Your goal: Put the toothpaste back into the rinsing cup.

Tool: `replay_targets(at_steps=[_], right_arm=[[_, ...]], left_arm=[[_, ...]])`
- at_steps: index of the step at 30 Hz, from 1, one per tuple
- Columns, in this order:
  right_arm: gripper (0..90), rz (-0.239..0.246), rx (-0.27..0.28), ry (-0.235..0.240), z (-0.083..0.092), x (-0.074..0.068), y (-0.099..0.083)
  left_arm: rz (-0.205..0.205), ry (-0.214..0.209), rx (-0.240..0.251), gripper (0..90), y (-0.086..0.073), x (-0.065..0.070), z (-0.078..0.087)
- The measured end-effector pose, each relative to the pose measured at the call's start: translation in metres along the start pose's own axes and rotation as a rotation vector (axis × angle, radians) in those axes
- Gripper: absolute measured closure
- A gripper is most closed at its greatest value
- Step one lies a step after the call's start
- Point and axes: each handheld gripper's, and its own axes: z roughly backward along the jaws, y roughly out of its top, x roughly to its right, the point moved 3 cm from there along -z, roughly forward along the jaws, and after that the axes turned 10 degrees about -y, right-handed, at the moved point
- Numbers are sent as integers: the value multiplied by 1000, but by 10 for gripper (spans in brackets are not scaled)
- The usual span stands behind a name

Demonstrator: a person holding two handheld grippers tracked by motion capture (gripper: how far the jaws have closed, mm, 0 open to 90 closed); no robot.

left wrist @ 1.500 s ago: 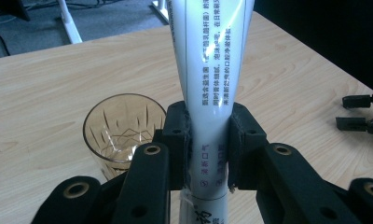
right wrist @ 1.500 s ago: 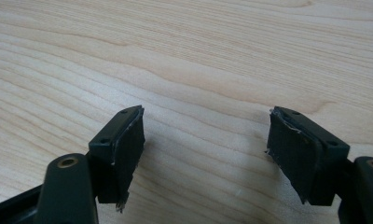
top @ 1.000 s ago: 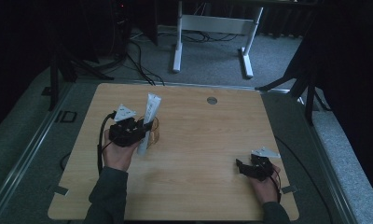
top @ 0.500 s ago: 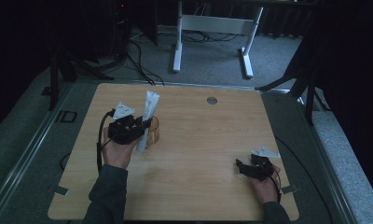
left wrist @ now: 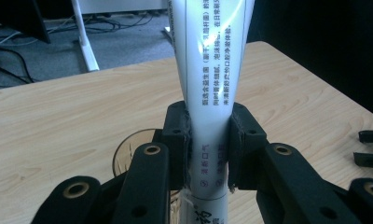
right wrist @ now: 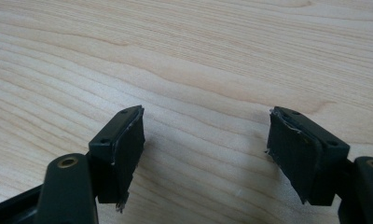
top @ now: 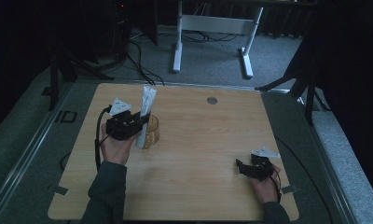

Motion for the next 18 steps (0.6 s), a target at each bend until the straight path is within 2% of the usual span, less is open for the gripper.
replay_targets(at_steps=[8,18], right_arm=[[271,0,0,0,0,0,0],[271,0,0,0,0,0,0]], left_arm=[[-11,0,5,719,5,-1,-3],[-3,4,21,719,10,-4,-4]])
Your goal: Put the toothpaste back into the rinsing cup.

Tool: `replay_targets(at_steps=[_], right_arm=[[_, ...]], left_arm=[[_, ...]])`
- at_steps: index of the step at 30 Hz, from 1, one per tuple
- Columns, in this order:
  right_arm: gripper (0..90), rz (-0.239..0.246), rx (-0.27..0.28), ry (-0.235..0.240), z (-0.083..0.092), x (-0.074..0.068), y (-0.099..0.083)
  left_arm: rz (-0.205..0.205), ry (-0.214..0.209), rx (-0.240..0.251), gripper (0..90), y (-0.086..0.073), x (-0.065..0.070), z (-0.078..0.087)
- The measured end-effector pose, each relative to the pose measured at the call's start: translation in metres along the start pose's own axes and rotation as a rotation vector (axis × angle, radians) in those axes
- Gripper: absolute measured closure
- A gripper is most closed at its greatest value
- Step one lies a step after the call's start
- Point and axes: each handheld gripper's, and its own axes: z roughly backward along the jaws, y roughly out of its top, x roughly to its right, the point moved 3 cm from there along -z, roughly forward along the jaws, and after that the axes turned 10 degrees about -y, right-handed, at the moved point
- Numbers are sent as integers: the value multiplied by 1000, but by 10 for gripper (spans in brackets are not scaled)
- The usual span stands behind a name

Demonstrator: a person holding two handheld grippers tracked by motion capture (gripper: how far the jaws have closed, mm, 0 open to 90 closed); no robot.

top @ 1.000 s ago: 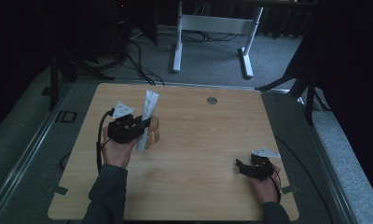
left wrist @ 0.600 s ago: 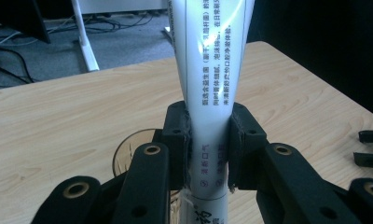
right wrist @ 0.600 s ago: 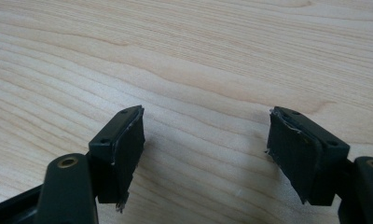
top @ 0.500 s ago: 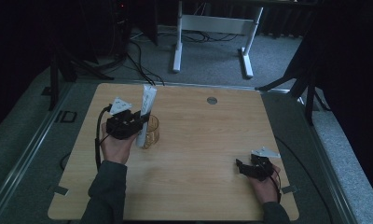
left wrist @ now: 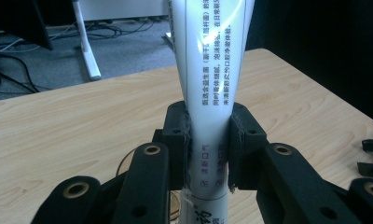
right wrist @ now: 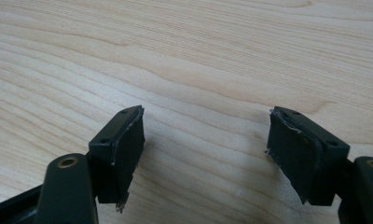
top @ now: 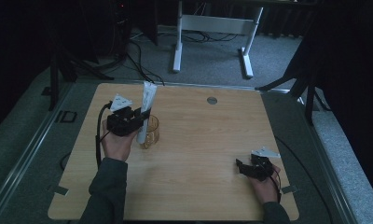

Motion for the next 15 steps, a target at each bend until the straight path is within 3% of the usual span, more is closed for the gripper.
replay_targets(at_steps=[15], right_arm=[[271,-1,0,0,0,0,0]], left_arm=[[2,15,24,719,6,-8,0]])
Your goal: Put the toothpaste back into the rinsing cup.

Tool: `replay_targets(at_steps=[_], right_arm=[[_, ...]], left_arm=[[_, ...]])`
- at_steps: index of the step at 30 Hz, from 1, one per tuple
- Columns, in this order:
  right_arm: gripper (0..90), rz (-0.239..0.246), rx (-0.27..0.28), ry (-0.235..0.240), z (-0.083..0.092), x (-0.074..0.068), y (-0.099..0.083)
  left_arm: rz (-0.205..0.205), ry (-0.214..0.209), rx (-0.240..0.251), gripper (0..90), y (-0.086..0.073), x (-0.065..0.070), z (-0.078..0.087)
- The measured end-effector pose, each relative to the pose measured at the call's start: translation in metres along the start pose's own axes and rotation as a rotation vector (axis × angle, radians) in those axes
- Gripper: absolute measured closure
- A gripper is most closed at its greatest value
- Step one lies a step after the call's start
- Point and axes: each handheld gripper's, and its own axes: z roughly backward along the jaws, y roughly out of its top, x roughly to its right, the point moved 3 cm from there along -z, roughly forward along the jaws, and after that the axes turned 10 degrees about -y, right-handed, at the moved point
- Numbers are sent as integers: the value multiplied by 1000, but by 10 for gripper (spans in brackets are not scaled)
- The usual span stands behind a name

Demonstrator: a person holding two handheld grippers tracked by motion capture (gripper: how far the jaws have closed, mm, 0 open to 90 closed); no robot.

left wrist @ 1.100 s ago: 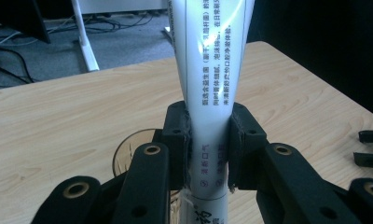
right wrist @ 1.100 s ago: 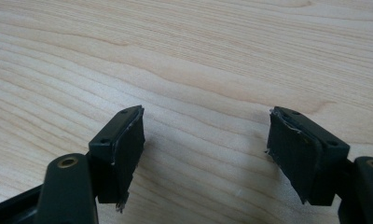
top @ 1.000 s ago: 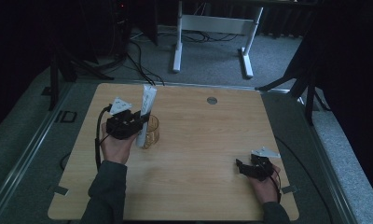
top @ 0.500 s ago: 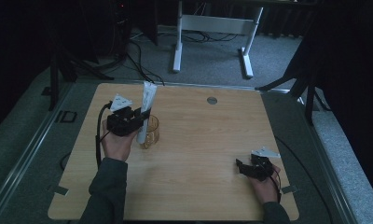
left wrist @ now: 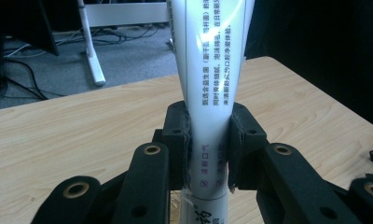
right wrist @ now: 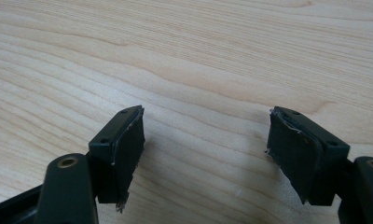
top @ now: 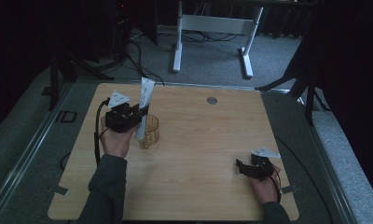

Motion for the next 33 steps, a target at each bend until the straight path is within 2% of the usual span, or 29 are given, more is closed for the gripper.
replay_targets(at_steps=[12,33], right_arm=[[271,0,0,0,0,0,0],[271,1,0,0,0,0,0]], left_arm=[[-3,2,28,719,4,-3,-2],[-18,4,43,718,7,-7,-12]])
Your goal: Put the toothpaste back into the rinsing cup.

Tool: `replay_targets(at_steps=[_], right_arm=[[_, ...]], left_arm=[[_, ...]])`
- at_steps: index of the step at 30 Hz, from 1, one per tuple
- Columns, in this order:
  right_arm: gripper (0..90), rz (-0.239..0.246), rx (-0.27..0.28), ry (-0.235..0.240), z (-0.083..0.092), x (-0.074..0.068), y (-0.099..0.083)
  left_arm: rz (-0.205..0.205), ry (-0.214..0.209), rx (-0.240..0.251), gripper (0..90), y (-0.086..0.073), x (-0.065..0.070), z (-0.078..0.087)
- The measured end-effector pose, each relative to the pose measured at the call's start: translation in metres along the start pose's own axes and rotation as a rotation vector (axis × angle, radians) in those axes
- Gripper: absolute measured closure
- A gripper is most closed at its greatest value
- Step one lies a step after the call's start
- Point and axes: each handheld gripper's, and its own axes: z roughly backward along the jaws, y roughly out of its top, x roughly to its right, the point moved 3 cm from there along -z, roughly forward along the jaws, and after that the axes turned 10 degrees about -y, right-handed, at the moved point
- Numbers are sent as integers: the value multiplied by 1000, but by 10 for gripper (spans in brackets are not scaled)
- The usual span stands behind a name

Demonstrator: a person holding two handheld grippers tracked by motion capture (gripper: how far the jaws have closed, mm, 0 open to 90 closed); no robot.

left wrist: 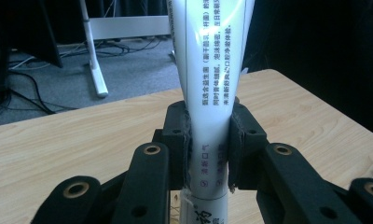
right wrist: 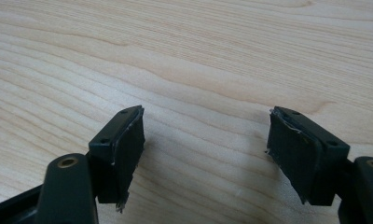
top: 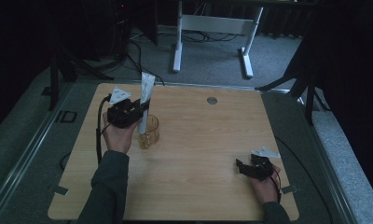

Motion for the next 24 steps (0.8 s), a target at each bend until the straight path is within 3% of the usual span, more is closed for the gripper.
replay_targets(at_steps=[24], right_arm=[[271,0,0,0,0,0,0]], left_arm=[[4,15,39,717,1,-8,-11]])
